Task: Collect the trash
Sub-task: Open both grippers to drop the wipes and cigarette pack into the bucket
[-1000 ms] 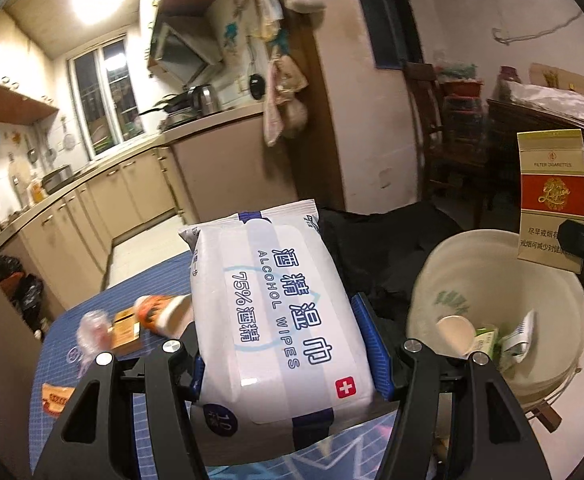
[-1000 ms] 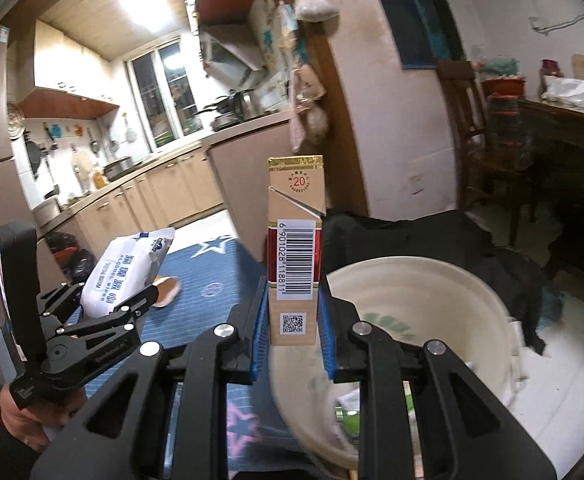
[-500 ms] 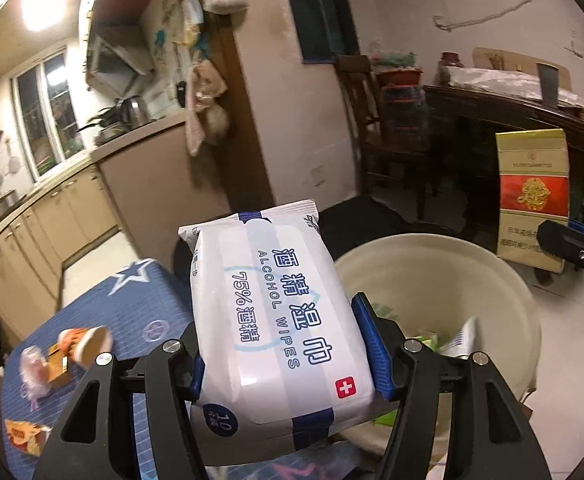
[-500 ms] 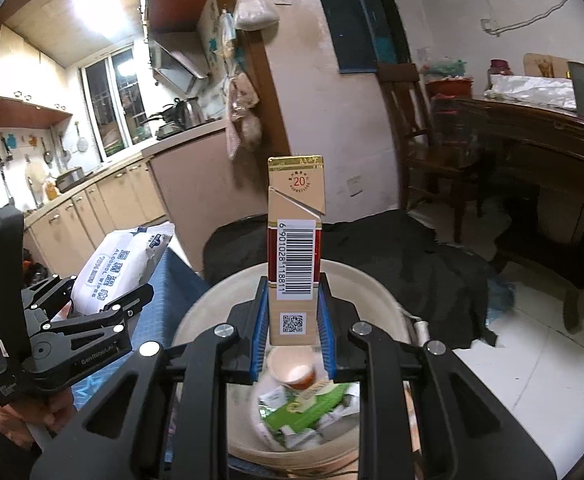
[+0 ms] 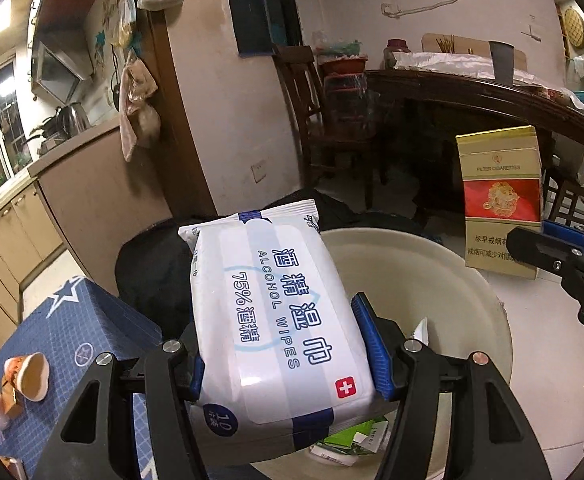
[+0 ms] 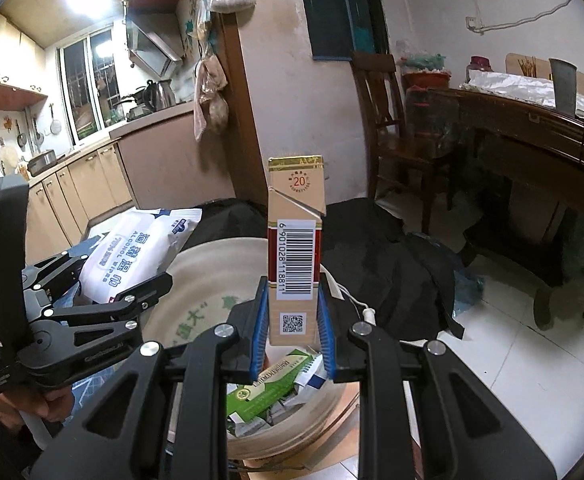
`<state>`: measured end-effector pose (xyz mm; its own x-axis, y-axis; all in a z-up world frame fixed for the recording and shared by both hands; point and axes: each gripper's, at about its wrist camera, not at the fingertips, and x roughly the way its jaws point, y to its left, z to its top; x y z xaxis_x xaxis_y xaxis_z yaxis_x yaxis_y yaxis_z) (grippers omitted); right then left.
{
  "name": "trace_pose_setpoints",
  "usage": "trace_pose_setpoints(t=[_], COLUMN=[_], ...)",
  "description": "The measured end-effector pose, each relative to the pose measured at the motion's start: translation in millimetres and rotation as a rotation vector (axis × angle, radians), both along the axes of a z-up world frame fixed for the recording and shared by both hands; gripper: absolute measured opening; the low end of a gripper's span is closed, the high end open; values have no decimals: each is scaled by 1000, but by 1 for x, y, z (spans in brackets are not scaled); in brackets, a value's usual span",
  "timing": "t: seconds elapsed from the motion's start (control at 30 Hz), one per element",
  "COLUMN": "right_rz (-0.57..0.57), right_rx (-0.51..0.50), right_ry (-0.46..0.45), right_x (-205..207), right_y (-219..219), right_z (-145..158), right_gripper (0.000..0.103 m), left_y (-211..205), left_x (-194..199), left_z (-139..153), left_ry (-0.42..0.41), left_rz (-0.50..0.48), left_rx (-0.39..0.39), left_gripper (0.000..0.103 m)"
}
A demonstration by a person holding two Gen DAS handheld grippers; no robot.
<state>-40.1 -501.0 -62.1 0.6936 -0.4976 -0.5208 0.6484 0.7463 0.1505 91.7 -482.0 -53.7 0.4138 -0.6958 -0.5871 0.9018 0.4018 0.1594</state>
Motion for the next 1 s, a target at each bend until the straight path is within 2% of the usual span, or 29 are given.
trace_pose_setpoints(t=[0.67,0.73,0.8,0.9,1.0], right_rz=[42,36,32,28,21], right_rx=[21,25,21,17,22], right_ry=[40,38,36,26,20], right_x=[19,20,20,18,15], right_y=[-15,-18,-17,-19,-22], right_z=[-7,-7,-8,-6,-7], right_gripper=[21,23,38,38,38], left_y=[-9,-10,-11,-10,-9], left_x=[2,2,1,-2,-4], left_z=[-5,-5,-5,-1,5], left_ry=[-8,-14,-37,-68,-88], left_rz=[9,14,29,36,32], left_rx=[30,36,38,16,6], left_gripper=[63,64,68,74,74])
